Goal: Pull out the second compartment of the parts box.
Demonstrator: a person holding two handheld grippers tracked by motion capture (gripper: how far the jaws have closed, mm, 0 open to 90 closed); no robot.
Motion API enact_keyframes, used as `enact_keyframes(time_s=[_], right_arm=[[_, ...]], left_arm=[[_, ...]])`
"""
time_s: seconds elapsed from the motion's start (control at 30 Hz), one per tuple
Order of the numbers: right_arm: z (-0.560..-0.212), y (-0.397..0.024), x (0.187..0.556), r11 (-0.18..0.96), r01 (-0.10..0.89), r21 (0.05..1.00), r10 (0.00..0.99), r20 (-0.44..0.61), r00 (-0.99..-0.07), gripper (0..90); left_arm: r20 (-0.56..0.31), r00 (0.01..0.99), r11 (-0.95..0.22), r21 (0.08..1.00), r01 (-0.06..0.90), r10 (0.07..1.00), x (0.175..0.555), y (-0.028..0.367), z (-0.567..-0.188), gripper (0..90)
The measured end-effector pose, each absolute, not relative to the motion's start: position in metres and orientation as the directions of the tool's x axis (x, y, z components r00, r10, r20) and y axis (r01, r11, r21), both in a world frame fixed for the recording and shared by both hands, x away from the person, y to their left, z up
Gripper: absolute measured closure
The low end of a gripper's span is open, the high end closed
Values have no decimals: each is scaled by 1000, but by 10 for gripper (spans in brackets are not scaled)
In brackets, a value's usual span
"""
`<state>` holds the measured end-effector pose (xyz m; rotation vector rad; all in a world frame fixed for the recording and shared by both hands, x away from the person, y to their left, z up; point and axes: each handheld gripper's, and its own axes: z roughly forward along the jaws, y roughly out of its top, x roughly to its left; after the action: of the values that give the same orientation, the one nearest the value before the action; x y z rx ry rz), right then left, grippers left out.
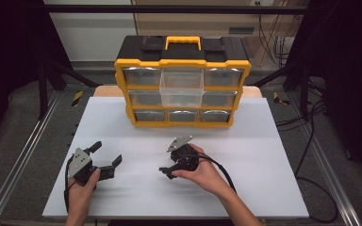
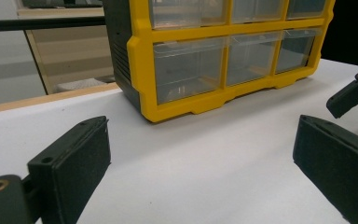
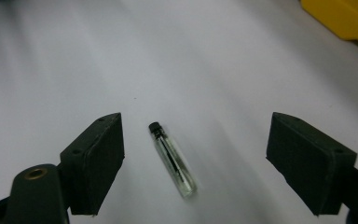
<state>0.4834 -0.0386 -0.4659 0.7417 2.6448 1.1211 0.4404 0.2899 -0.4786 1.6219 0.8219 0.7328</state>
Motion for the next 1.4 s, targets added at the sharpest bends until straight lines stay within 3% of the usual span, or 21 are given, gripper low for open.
enact_keyframes(time_s=[1.1,1.4], right_arm=[[-480,-15,475,667,337,665,447,5,-895,354],[-480,-13,475,677,337,654,441,6,-898,357]], left_arm=[[48,563,-148,980,132,825,442,287,-479,35],[47,560,-145,981,132,827,442,288,-479,35]])
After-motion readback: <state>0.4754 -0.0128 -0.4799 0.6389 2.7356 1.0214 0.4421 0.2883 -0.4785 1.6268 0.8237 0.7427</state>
